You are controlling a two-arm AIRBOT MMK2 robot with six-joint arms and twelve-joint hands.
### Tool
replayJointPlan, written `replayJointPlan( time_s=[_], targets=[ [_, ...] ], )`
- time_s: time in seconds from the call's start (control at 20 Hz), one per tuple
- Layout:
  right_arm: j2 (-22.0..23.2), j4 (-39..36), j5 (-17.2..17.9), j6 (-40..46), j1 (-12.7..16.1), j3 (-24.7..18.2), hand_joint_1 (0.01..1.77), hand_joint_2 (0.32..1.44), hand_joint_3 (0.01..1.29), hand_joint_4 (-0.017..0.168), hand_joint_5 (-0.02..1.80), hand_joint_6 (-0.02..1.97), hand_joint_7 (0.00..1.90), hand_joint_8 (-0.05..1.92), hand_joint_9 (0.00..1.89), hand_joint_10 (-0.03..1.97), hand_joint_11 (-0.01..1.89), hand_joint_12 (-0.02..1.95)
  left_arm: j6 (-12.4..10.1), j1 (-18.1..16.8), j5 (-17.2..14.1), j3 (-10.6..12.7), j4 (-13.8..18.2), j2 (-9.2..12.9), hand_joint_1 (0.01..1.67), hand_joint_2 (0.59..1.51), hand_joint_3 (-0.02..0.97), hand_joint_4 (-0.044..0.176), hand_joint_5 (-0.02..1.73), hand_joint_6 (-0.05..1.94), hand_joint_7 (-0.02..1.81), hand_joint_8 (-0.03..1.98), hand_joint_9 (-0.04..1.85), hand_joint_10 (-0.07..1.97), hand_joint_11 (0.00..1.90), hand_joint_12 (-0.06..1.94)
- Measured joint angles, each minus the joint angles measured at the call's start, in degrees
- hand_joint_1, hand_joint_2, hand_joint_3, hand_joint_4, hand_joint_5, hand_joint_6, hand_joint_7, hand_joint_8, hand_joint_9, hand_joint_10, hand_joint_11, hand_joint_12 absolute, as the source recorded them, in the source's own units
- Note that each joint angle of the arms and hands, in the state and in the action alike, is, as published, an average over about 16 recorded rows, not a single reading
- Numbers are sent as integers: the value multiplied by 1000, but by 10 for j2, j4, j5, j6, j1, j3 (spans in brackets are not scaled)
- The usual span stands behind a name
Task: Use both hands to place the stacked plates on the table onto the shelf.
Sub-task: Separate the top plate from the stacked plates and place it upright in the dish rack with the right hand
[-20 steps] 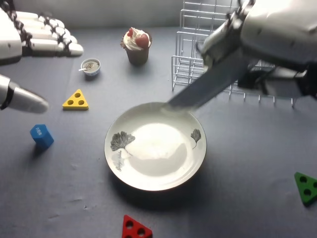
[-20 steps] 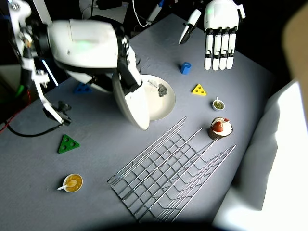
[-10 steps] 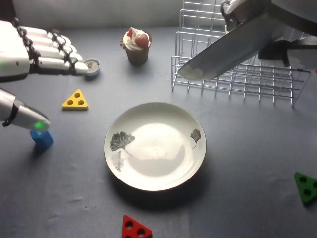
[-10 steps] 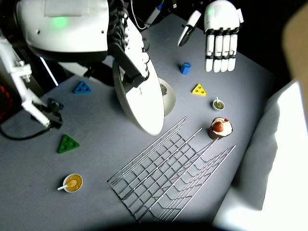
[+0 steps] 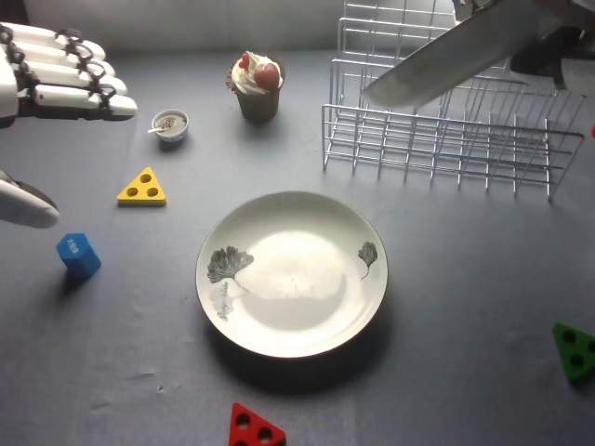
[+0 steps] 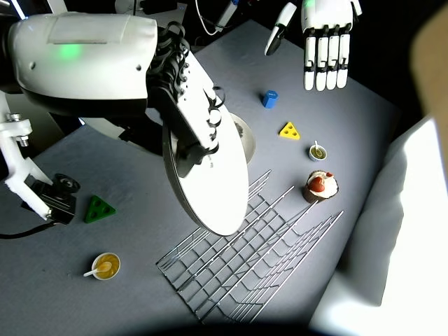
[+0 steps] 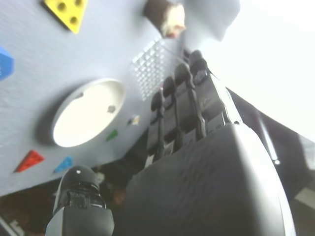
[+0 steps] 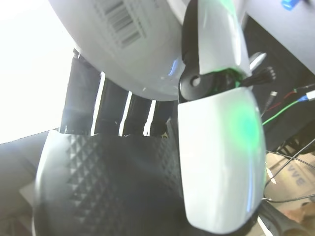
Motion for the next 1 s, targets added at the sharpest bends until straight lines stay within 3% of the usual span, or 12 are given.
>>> replayJointPlan(
  time_s=[0.5,0.7,1.0],
  targets=[
    [-2,53,3,-14,4,38,1418,937,12,0,916,892,1080,632,1171,681,991,1351,-9,-24,33,-44,28,4,14,1068,3,2,171,7,209,12,203,9,214,15],
    [-2,85,-8,-12,11,53,1420,937,12,-1,897,918,1052,670,1153,715,976,1391,-10,-25,44,-57,12,7,15,1068,3,2,166,7,204,12,195,8,215,15],
    [-6,134,-38,-6,30,70,1423,937,12,0,857,982,1011,731,1119,768,962,1428,-11,-24,45,-57,-33,10,14,1068,3,2,162,7,203,11,194,9,211,16]
  ],
)
